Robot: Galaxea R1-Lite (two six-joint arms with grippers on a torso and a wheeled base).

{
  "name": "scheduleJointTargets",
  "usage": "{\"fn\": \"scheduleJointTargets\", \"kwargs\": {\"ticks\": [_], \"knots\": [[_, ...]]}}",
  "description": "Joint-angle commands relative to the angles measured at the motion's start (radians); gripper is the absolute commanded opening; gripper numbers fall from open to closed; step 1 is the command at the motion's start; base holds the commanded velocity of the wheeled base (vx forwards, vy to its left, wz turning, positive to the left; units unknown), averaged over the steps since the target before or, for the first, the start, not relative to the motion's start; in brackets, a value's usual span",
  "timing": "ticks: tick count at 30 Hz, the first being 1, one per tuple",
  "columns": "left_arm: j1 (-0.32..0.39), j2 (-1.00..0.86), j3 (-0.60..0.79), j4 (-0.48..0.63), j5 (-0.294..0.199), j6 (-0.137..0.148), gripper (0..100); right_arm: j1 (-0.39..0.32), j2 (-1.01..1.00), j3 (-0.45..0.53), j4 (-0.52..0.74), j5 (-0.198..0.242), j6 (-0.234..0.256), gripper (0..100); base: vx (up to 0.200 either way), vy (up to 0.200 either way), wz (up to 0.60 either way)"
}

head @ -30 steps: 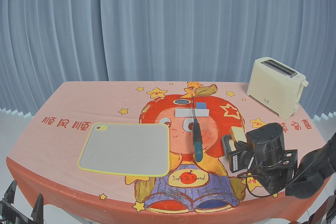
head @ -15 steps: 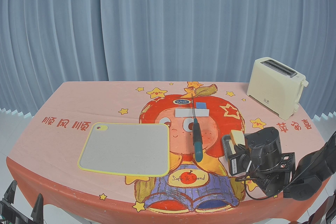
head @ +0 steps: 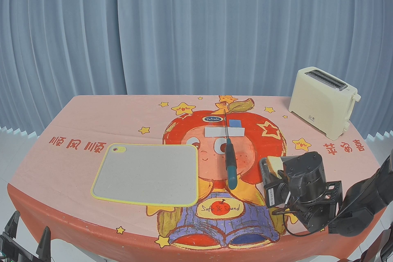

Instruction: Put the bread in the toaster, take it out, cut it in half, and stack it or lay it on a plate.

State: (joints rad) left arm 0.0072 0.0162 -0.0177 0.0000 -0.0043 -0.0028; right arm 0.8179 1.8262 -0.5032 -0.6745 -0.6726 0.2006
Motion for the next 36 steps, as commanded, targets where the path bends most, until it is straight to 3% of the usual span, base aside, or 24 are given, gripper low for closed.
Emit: {"fn": "scheduleJointTargets", "kwargs": {"ticks": [1,29,36], "knots": [[0.0,-0.016,0.018,0.0,0.0,0.0,100,0.003,0.01,0.0,-0.002,0.001,0.002,100,0.0,0.0,0.0],[0.0,-0.016,0.018,0.0,0.0,0.0,100,0.0,-0.053,-0.015,-0.007,0.001,0.0,100,0.0,0.0,0.0],[0.0,-0.016,0.018,0.0,0.0,0.0,100,-0.029,-0.105,-0.034,-0.007,0.002,-0.003,100,0.0,0.0,0.0]]}}
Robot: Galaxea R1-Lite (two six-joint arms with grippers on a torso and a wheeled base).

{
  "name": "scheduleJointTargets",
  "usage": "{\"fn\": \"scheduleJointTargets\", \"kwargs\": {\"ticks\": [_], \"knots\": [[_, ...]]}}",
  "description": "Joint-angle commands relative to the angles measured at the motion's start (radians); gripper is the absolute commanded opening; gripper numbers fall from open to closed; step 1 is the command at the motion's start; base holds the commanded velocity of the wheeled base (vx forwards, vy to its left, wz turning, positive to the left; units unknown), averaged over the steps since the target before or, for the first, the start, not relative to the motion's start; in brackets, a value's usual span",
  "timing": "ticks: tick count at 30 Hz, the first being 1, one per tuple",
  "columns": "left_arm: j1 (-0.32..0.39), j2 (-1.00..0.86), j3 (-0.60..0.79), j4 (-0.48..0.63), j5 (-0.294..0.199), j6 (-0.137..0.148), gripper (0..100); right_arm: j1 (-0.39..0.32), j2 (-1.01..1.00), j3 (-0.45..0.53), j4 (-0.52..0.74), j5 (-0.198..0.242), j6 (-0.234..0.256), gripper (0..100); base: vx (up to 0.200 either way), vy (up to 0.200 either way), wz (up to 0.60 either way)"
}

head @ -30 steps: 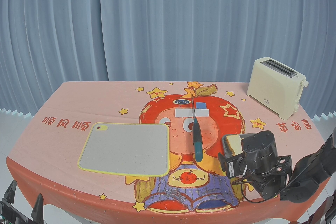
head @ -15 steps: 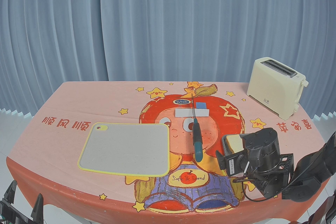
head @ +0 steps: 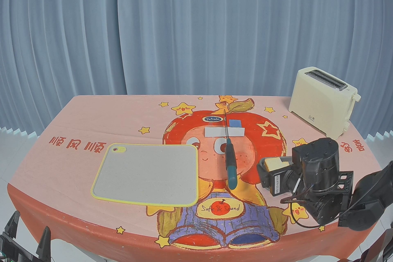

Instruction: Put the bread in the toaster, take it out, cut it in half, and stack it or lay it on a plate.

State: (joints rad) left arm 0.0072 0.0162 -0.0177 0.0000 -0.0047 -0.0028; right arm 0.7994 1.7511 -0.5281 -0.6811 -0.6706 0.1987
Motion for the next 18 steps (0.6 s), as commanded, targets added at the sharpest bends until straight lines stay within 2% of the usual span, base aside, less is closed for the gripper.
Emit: {"fn": "scheduleJointTargets", "kwargs": {"ticks": [1,7,8,18], "knots": [[0.0,-0.016,0.018,0.0,0.0,0.0,100,-0.022,-0.05,-0.015,0.0,0.002,-0.002,100,0.0,0.0,0.0],[0.0,-0.016,0.018,0.0,0.0,0.0,100,-0.08,-0.111,-0.024,0.002,0.013,-0.015,100,0.0,0.0,0.0],[0.0,-0.016,0.018,0.0,0.0,0.0,100,-0.108,-0.131,-0.032,0.002,0.022,-0.032,100,0.0,0.0,0.0],[0.0,-0.016,0.018,0.0,0.0,0.0,100,-0.23,-0.166,-0.05,0.002,0.094,-0.07,100,0.0,0.0,0.0]]}}
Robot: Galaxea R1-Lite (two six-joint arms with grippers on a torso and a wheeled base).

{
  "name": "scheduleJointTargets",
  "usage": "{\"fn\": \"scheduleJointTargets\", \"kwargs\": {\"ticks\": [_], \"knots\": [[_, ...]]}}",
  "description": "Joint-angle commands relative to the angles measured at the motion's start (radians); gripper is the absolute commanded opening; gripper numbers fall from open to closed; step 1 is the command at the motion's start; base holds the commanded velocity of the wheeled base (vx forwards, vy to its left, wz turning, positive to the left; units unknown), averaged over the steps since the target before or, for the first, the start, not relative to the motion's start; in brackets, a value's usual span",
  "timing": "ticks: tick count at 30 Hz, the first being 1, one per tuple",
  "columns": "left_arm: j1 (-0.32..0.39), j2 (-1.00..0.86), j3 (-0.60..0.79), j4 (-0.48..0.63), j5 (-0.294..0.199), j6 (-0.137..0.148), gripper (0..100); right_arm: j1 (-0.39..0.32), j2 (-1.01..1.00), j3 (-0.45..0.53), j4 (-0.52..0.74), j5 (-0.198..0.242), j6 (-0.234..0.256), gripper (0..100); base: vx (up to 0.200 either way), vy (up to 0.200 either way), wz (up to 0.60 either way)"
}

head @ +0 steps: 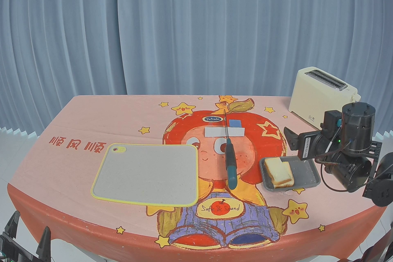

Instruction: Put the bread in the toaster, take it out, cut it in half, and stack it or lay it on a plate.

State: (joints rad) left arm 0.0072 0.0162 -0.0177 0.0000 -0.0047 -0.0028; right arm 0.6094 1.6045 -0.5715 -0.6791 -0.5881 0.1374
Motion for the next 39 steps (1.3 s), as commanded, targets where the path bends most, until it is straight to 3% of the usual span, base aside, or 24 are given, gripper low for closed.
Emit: {"fn": "scheduleJointTargets", "kwargs": {"ticks": [1,3,13,39], "knots": [[0.0,-0.016,0.018,0.0,0.0,0.0,100,-0.04,-0.02,-0.007,0.0,0.011,-0.009,100,0.0,0.0,0.0],[0.0,-0.016,0.018,0.0,0.0,0.0,100,-0.065,-0.024,-0.01,-0.002,0.031,-0.018,100,0.0,0.0,0.0],[0.0,-0.016,0.018,0.0,0.0,0.0,100,-0.085,-0.07,-0.01,0.0,0.033,-0.045,100,0.0,0.0,0.0],[0.0,-0.016,0.018,0.0,0.0,0.0,100,-0.126,-0.086,-0.011,0.0,0.033,-0.058,100,0.0,0.0,0.0]]}}
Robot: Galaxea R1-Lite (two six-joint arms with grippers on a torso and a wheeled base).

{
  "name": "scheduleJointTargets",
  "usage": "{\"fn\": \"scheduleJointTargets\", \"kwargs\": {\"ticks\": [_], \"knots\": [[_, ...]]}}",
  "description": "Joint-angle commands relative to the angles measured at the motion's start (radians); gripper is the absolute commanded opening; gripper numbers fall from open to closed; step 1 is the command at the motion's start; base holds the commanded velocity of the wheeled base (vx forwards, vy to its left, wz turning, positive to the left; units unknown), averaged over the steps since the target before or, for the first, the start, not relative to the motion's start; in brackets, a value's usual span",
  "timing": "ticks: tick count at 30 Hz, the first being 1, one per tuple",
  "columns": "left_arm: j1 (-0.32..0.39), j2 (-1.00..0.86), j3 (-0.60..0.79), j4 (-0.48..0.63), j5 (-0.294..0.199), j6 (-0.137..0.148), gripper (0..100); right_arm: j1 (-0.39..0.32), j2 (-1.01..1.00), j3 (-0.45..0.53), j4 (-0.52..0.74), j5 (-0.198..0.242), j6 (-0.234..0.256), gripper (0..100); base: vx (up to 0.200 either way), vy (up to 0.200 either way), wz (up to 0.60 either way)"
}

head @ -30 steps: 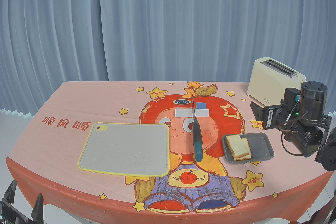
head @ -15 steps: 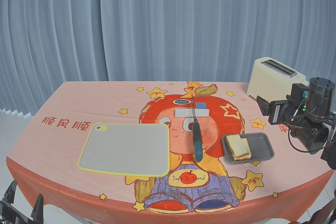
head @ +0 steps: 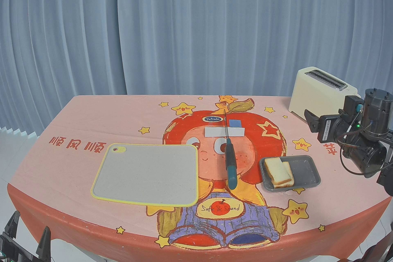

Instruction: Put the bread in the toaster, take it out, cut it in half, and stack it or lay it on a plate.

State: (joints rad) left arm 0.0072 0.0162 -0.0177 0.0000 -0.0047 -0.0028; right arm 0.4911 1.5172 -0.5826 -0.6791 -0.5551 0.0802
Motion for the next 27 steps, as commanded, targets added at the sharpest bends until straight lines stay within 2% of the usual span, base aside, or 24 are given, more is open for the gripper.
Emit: {"fn": "scheduleJointTargets", "kwargs": {"ticks": [1,15,20,27], "knots": [[0.0,-0.016,0.018,0.0,0.0,0.0,100,-0.011,0.003,0.0,0.0,0.001,0.0,100,0.0,0.0,0.0],[0.0,-0.016,0.018,0.0,0.0,0.0,100,-0.016,-0.008,-0.008,0.0,0.0,-0.005,100,0.0,0.0,0.0],[0.0,-0.016,0.018,0.0,0.0,0.0,100,-0.04,-0.038,0.036,0.0,0.0,-0.013,100,0.0,0.0,0.0],[0.0,-0.016,0.018,0.0,0.0,0.0,100,-0.078,-0.072,0.046,0.0,0.001,-0.016,100,0.0,0.0,0.0]]}}
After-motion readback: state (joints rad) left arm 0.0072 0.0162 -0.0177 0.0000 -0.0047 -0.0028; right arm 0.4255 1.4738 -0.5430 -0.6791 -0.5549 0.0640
